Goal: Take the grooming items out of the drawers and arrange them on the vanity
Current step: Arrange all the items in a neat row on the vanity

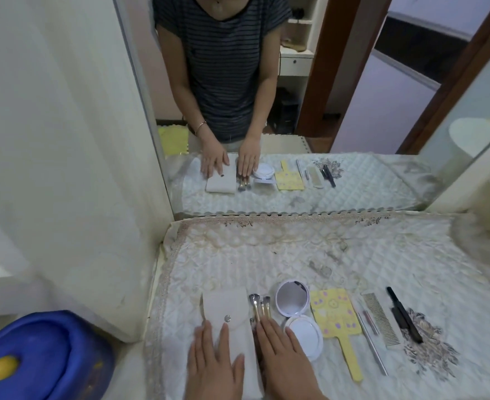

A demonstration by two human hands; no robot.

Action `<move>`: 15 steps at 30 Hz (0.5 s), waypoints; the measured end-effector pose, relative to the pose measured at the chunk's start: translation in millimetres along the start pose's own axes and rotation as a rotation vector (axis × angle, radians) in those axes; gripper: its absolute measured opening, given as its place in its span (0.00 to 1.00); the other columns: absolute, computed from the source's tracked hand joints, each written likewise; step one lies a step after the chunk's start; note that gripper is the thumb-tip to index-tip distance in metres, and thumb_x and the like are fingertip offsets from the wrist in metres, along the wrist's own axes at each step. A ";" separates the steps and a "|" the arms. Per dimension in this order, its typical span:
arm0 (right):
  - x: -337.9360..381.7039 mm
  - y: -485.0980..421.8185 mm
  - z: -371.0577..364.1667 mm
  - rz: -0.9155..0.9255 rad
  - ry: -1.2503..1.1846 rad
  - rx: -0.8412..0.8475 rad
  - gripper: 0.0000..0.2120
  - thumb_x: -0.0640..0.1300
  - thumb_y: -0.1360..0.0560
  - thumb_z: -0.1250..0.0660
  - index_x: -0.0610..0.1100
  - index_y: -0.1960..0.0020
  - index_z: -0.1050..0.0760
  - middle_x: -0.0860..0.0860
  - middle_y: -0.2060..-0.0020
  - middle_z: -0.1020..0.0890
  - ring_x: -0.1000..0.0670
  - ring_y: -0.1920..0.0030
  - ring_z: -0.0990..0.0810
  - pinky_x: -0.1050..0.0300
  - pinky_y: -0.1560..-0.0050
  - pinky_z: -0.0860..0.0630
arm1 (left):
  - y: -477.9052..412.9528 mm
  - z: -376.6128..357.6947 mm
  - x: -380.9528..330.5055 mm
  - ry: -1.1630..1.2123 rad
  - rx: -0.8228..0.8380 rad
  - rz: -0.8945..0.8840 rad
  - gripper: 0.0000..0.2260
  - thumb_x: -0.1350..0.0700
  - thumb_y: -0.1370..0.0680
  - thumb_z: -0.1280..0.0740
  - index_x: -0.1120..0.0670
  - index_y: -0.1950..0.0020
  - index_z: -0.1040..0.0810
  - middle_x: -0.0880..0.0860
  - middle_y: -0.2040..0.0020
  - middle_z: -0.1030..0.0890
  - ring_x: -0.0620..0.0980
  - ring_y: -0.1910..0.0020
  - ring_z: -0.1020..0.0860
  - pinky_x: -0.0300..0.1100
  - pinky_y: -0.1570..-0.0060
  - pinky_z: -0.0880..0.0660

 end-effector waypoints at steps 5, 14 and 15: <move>-3.9 5.2 -2.5 -0.008 0.016 0.001 0.24 0.42 0.21 0.62 0.46 0.25 0.56 0.50 0.24 0.59 0.53 0.24 0.58 0.52 0.26 0.58 | -17.8 14.5 -16.7 -0.096 -0.114 -0.159 0.23 0.47 0.31 0.44 0.52 0.37 0.33 0.54 0.23 0.50 0.49 0.24 0.60 0.42 0.27 0.61; -18.8 0.3 -5.1 -0.004 0.132 0.035 0.22 0.47 0.21 0.61 0.50 0.32 0.38 0.50 0.24 0.48 0.50 0.24 0.60 0.47 0.26 0.61 | -47.8 -9.1 -43.7 -0.269 -0.065 -0.514 0.21 0.46 0.35 0.42 0.49 0.50 0.17 0.45 0.38 0.22 0.46 0.24 0.59 0.49 0.29 0.54; -20.9 3.1 -7.7 0.008 0.149 0.049 0.21 0.47 0.21 0.61 0.50 0.38 0.33 0.51 0.28 0.36 0.49 0.24 0.60 0.46 0.26 0.61 | -48.7 -9.9 -44.0 -0.281 -0.066 -0.520 0.21 0.45 0.36 0.42 0.50 0.51 0.16 0.45 0.43 0.18 0.46 0.24 0.59 0.49 0.29 0.54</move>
Point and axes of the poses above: each hand's wrist, its own y-axis away from the middle knuckle, its own z-axis out of the back of the hand, x = y × z, the point moved 4 cm from there along -y, towards the middle knuckle
